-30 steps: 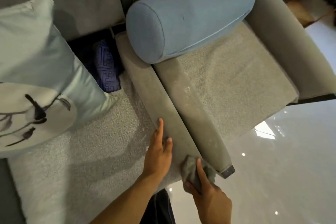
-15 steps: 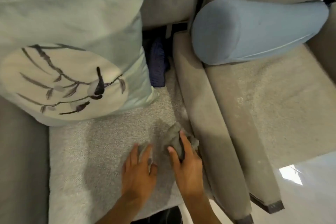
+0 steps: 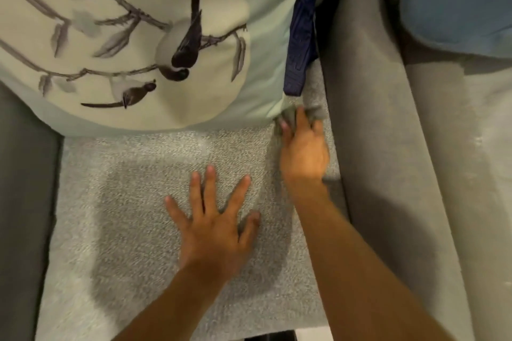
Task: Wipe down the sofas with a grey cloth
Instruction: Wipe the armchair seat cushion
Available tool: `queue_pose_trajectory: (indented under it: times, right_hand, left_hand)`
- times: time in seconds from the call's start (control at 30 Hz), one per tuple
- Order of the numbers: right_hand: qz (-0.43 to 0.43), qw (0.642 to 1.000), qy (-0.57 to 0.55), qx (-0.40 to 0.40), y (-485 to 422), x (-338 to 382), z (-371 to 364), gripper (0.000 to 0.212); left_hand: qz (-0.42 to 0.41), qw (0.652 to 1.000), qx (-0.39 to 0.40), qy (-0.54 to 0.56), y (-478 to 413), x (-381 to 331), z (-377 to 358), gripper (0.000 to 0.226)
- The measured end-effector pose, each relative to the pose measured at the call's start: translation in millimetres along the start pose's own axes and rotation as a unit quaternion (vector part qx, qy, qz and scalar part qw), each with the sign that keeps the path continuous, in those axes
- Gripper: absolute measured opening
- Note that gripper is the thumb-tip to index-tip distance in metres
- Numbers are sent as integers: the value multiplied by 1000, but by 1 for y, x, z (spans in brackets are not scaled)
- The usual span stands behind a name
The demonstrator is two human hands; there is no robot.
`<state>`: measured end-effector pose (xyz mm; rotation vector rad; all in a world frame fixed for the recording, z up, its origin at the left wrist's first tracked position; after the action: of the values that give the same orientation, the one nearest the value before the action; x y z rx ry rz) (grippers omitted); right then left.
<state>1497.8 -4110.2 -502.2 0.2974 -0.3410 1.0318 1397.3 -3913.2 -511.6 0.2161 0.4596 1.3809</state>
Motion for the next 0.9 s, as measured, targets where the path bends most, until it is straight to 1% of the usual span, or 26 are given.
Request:
queue_pose_trajectory:
  times: [0.03, 0.1, 0.13, 0.2, 0.27, 0.33, 0.4, 0.47, 0.53, 0.57, 0.6, 0.67, 0.73, 0.83, 0.9]
  right_hand:
    - [-20, 1000, 5, 9, -12, 2, -3, 48]
    - [-16, 1000, 6, 5, 0, 1, 0, 45]
    - [-3, 1000, -4, 5, 18, -6, 4, 45]
    - [-3, 999, -21, 35, 63, -26, 15, 47]
    - [-9, 997, 1, 72, 109, -43, 27, 49]
    - [2, 996, 23, 91, 125, -46, 42, 48]
    - [14, 994, 37, 99, 97, -42, 42, 45]
    - [3, 997, 26, 72, 41, -31, 33, 42]
    - [-60, 996, -14, 70, -9, -21, 22, 36]
    - [-84, 994, -26, 69, -21, -17, 18, 35]
    - [-91, 993, -21, 75, -20, -15, 17, 35]
    - [-57, 992, 14, 110, 12, -15, 23, 42]
    - [-19, 990, 45, 136, 73, -27, 38, 48]
    - [-51, 977, 87, 185, 175, -55, 57, 49]
    - [-55, 966, 140, 211, 212, -61, 62, 52]
  left_hand:
    - [-2, 1000, 2, -3, 0, 0, -3, 62]
    - [-8, 1000, -6, -2, 0, 1, -3, 63]
    - [-11, 1000, -15, 1, 0, 2, -2, 64]
    - [-10, 1000, -15, 4, 1, 3, -2, 65]
    - [-10, 1000, -3, 10, 1, 3, -2, 66]
    - [-8, 1000, 0, 15, 0, 2, -2, 67]
    - [-8, 1000, -5, 10, -1, 3, -1, 67]
    - [-9, 1000, -11, 7, -1, 2, -1, 66]
    - [0, 1000, 0, 5, -1, 2, -4, 65]
    - [2, 1000, 5, 4, -2, 2, -4, 65]
    - [2, 1000, 8, 3, -1, 1, -3, 65]
    - [-4, 1000, 3, 10, 0, 0, 0, 65]
    - [-7, 1000, 7, 17, 1, 1, 3, 67]
    - [-12, 999, 18, 37, 2, 1, 7, 68]
    - [-23, 999, 13, 41, 4, 3, 10, 68]
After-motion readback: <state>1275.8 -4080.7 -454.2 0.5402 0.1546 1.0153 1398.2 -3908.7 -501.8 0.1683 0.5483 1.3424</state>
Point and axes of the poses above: each hand's wrist, its own y-axis away from the middle knuckle, its own z-axis out of the back of the hand, x = y × z, the point moved 6 cm from there along -y, towards the middle knuckle
